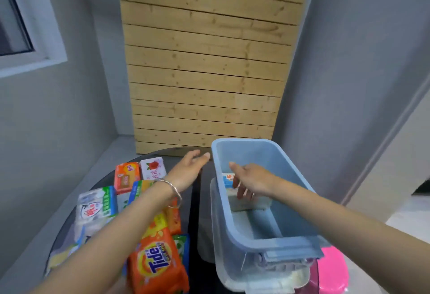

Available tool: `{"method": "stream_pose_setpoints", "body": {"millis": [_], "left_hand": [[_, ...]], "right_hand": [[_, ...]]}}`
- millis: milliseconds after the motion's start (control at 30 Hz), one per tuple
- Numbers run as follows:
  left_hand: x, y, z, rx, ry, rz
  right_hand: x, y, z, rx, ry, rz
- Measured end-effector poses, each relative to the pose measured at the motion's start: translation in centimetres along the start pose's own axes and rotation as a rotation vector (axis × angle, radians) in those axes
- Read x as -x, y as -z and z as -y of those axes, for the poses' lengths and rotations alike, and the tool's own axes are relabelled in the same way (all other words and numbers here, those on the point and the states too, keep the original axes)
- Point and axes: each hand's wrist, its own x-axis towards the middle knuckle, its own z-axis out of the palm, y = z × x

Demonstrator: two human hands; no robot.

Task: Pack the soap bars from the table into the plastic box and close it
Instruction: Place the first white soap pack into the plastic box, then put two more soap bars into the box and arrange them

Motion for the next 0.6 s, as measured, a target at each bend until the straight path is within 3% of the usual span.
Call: {"method": "stream_pose_setpoints", "body": {"millis": [133,267,433,600], "left_hand": [[4.6,6.2,1.1,-0.143,-0.071,-0.116],[10.2,9.8,4.3,-0.171,-0.052,-0.255],[14.6,9.8,9.8,-0.051,0.096,-0.288],[15.3,7.7,12.2,0.112,0.234,-0.287]], "right_hand": [[5.2,-0.5,4.4,-0.262,0.355,-0.150],[7.7,-5.4,6.5,-0.384,0.522,-0.093],[8.2,-12.0,5.1,-0.428,0.251,0.302],[8.3,-15.1,3.2,-0.498,0.032,0.360]]}}
